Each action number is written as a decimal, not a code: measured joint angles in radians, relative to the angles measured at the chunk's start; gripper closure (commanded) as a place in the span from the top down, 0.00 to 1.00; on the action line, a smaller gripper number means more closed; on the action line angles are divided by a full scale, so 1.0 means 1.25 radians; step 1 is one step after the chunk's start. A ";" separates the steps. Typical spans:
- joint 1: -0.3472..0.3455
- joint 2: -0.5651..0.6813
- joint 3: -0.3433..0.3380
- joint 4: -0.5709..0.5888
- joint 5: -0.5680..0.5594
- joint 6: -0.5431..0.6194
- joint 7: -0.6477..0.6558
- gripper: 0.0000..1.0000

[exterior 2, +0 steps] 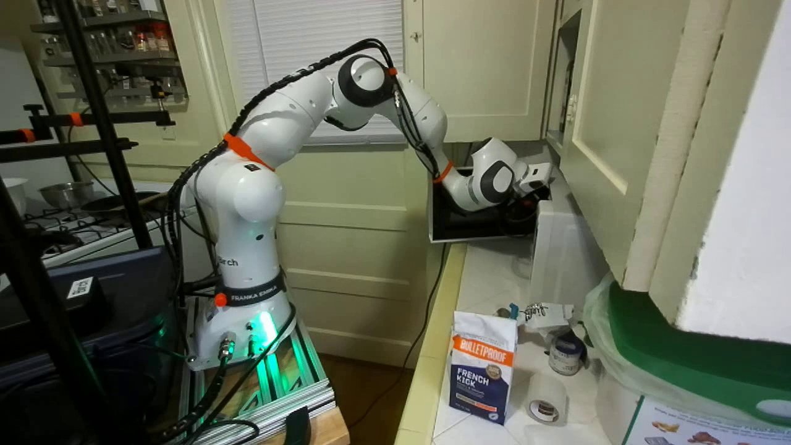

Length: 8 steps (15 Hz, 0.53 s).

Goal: Open the microwave, then put the blue bowl inside

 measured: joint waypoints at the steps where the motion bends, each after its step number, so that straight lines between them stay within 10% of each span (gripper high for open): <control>1: 0.008 0.000 -0.010 -0.011 0.000 0.020 0.003 0.53; 8: 0.067 -0.003 -0.086 -0.065 0.001 0.135 0.013 0.00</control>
